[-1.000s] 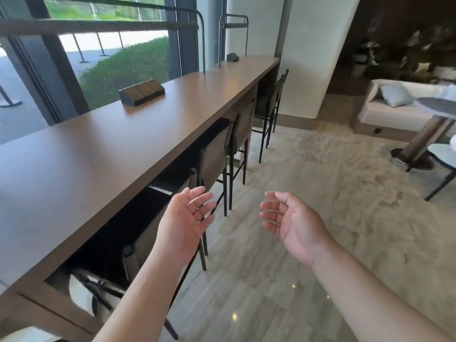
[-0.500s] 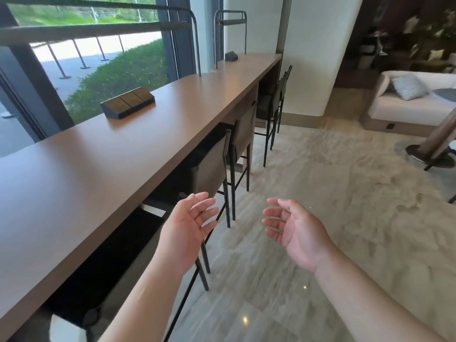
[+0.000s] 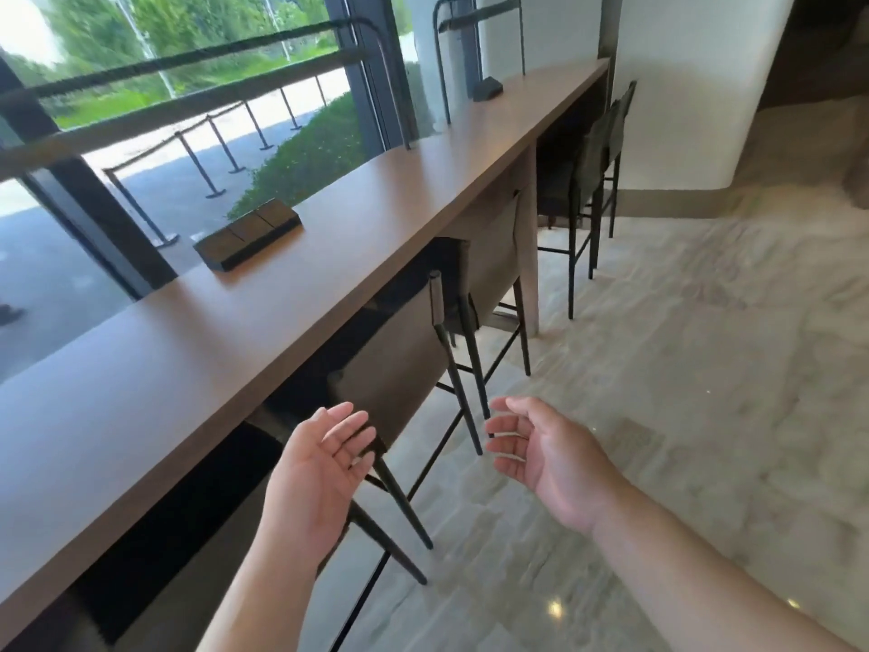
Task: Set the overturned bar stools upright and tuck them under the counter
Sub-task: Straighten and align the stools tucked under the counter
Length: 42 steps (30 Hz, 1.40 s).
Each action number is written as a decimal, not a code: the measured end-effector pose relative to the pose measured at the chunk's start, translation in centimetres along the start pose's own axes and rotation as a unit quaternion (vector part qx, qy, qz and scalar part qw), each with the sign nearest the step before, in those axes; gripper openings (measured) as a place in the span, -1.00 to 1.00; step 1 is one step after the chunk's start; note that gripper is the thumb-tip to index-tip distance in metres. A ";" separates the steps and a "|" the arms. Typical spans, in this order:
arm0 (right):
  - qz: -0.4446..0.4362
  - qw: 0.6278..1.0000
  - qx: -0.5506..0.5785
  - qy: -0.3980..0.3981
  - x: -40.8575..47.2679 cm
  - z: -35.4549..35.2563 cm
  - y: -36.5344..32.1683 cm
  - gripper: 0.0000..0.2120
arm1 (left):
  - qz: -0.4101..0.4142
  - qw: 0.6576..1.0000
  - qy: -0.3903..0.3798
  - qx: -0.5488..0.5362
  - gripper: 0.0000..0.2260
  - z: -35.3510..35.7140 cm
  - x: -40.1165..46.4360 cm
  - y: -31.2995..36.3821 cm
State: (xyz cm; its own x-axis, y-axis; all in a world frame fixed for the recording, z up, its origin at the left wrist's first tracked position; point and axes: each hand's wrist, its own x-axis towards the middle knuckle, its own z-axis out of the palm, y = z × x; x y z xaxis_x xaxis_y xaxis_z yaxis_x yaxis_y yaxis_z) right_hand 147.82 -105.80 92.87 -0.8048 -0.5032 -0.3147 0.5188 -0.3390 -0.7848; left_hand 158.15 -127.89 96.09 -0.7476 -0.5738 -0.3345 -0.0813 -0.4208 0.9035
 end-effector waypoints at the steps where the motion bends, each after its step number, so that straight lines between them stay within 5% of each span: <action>1: 0.011 1.000 -0.003 -0.010 0.8 -1.0 -0.6 -0.76 | 0.004 1.000 0.023 -0.018 -0.71 0.8 0.1 -0.1; 19: 0.165 0.967 -0.142 -0.131 14.5 3.6 -0.9 -0.80 | 0.039 0.968 0.221 -0.111 -0.79 -2.7 7.7 -0.8; 27: 0.115 0.961 -0.225 -0.111 22.3 8.6 -4.0 -0.80 | 0.022 0.961 0.239 -0.136 -0.82 -3.7 14.7 0.0; 42: 0.187 0.889 -0.345 -0.234 30.7 14.9 4.3 -0.84 | 0.032 0.917 0.391 -0.072 -0.83 -6.7 14.2 -1.5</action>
State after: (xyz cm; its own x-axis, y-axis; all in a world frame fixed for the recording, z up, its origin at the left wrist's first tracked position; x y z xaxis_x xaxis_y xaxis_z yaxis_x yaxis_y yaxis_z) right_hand 129.60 -134.51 87.79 -0.3213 -0.8082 -0.4936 0.2950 0.4099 -0.8631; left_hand 152.10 -140.09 88.22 -0.0425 -0.9051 -0.4230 0.0765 -0.4251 0.9019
